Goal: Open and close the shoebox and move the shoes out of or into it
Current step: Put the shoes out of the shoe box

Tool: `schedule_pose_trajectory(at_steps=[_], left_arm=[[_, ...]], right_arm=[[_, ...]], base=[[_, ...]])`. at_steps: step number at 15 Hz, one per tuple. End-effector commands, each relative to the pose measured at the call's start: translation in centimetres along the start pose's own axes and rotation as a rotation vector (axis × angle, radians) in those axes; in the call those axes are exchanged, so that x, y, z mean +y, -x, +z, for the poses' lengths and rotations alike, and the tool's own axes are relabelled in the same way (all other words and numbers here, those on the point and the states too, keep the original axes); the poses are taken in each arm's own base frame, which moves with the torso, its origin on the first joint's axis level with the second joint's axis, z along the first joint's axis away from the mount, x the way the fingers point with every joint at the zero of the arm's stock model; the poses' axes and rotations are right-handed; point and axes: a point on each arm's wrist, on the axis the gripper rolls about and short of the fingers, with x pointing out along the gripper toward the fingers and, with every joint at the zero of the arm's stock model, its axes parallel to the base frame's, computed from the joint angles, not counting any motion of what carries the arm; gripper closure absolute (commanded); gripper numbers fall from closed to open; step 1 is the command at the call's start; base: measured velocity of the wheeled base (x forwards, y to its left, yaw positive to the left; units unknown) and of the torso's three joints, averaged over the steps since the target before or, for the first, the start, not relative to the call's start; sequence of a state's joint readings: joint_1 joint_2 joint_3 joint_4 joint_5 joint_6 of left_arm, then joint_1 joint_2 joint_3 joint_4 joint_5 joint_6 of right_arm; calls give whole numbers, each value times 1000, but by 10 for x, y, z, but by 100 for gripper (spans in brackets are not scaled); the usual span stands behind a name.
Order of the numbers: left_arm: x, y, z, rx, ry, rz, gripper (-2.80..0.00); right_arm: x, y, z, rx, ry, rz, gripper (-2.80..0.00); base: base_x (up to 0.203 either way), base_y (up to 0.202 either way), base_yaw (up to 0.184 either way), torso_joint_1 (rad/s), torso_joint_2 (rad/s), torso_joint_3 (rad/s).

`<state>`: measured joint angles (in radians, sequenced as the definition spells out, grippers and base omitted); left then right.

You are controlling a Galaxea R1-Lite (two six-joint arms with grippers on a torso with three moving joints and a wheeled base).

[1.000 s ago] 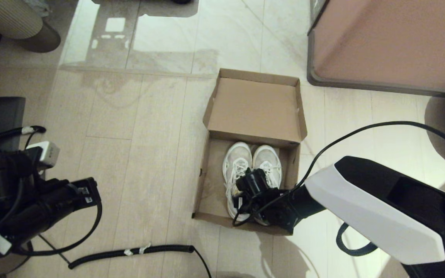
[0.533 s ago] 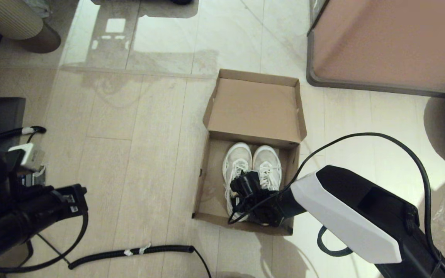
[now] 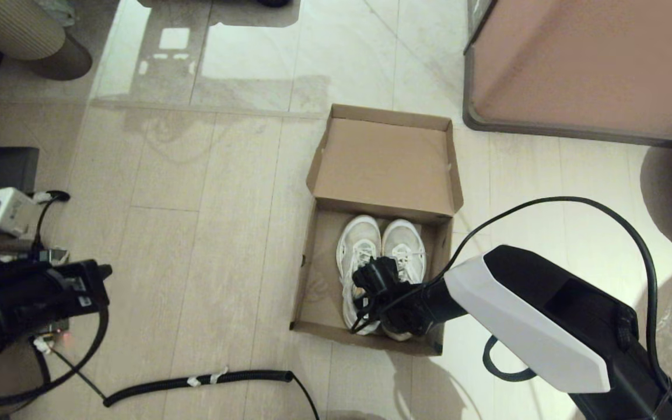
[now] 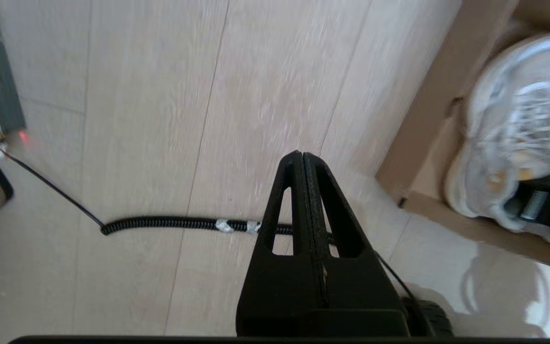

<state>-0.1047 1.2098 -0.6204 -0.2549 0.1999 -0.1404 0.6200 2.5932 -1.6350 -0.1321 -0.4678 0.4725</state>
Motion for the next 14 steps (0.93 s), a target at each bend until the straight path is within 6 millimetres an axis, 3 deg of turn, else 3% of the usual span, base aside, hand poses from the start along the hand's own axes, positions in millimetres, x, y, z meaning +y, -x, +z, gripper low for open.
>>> schedule_pose_trajectory(at_steps=[1, 4, 7, 11, 14], left_arm=[[5, 38, 21, -34, 9, -14, 0], [14, 82, 23, 0, 4, -8, 0], [18, 98, 15, -21, 4, 1, 0], [17, 96, 21, -28, 5, 6, 0], [16, 87, 17, 10, 2, 4, 0]], right_arm=[[-2, 13, 7, 30, -18, -11, 0], [-2, 30, 14, 74, -80, 1, 0], [-1, 58, 25, 87, -132, 28, 0], [0, 112, 47, 137, -212, 126, 0], [4, 165, 52, 153, -223, 204, 0]], base=[[0, 0, 0, 0, 0, 0], [0, 0, 0, 0, 0, 0], [0, 0, 0, 0, 0, 0], [0, 0, 0, 0, 0, 0], [0, 0, 0, 0, 0, 0]])
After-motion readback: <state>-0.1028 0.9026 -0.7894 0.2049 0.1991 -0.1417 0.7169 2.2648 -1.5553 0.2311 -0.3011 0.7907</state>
